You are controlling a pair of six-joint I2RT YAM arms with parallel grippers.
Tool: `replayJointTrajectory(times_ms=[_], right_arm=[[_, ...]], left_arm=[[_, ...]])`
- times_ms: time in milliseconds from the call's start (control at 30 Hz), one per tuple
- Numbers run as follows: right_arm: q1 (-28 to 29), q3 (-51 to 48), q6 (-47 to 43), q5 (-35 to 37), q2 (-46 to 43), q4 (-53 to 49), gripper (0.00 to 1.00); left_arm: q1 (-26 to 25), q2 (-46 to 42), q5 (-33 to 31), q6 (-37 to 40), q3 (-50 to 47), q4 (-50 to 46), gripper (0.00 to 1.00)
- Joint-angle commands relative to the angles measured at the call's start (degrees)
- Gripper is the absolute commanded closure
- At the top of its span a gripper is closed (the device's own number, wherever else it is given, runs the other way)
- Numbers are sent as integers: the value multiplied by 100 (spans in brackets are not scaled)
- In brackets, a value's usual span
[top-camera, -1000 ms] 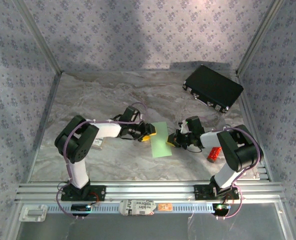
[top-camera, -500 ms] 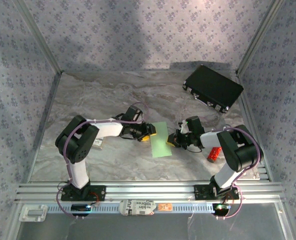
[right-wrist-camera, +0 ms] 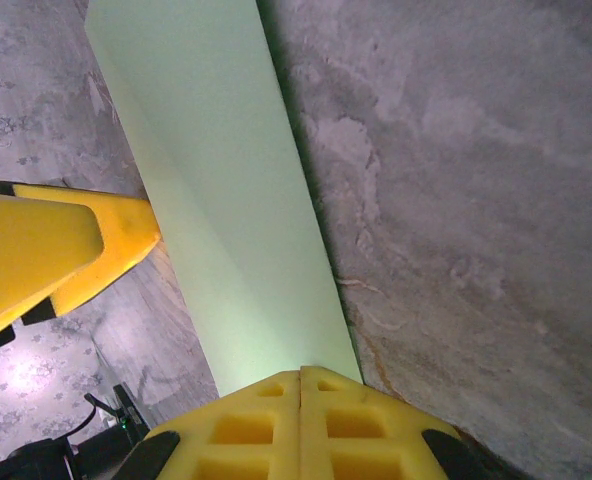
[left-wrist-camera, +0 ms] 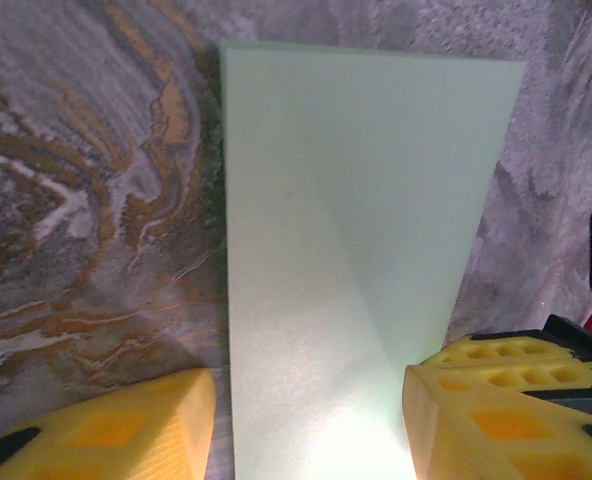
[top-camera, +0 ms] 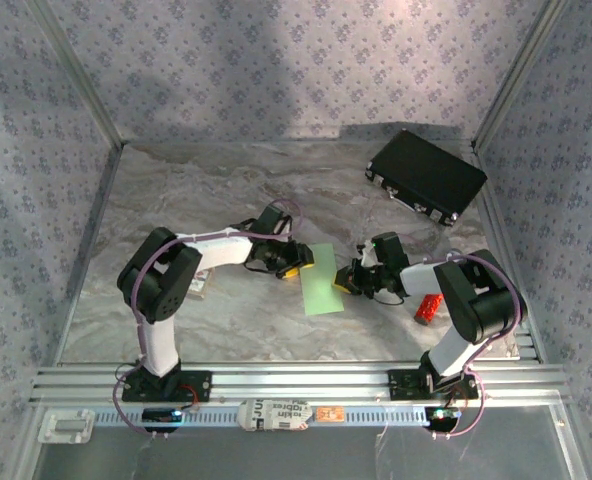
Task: Fold a paper plane with a square sheet of paper (pick it up from the middle)
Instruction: Third fold the triangle at the center of the table.
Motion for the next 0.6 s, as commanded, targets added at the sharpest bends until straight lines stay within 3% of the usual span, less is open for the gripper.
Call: replayJointTrajectory(times_ms=[0, 567], right_arm=[[-50, -205, 129, 469, 139, -396, 94], [-37, -307, 192, 490, 123, -263, 94]], left_arm=[[-76, 151, -84, 111, 157, -399, 48], [-104, 103, 346, -328, -177, 591, 51]])
